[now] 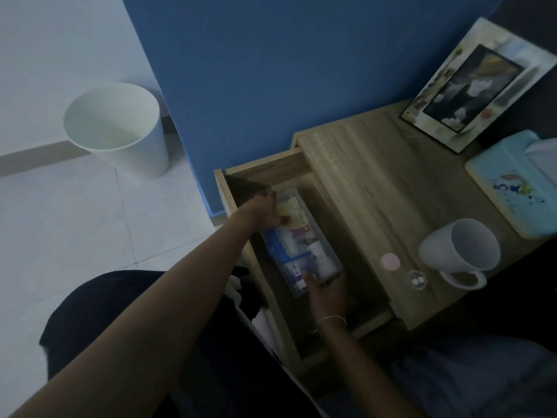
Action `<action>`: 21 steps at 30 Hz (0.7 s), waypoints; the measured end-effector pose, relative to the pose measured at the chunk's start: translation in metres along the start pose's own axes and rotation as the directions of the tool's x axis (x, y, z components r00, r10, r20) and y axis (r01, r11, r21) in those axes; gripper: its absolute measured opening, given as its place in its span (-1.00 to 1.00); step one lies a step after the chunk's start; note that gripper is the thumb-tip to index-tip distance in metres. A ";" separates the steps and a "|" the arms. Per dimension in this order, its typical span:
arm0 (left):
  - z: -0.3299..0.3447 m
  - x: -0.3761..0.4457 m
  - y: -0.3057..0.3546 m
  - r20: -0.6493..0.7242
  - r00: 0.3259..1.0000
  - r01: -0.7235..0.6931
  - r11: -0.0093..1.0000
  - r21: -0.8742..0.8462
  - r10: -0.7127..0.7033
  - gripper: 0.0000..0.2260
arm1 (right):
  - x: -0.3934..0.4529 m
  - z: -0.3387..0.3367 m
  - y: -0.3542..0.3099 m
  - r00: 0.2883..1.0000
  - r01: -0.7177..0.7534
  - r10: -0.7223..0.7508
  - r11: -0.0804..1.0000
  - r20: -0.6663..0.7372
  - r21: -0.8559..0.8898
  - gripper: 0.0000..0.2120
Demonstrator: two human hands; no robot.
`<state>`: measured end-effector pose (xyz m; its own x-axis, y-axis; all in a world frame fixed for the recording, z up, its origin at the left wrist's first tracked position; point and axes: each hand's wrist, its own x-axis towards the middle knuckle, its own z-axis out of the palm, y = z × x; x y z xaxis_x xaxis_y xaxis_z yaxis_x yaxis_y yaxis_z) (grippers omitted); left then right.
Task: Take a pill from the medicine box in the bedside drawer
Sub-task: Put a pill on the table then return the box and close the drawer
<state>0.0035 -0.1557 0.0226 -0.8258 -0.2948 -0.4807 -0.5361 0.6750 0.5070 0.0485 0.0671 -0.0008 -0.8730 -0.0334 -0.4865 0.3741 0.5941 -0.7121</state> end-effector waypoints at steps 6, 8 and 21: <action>0.025 -0.017 0.010 -0.115 0.975 -0.147 0.942 0.302 0.189 -0.45 | 0.005 -0.007 -0.003 0.894 0.432 -0.414 0.696 0.172 -0.574 -0.31; 0.035 -0.020 0.007 -0.092 0.973 -0.170 0.931 0.324 0.210 -0.48 | 0.008 -0.009 -0.002 0.857 0.495 -0.440 0.557 0.268 -0.667 -0.39; 0.034 -0.045 0.000 -0.642 0.743 0.166 0.981 -0.103 -0.192 -0.47 | 0.111 -0.049 -0.118 0.675 0.621 -0.686 0.330 0.271 -0.711 -0.44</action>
<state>0.0464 -0.1196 0.0198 -0.6223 -0.7827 0.0044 -0.6805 0.5438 0.4912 -0.1077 0.0327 0.0535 -0.7614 -0.6478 0.0227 -0.6408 0.7469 -0.1775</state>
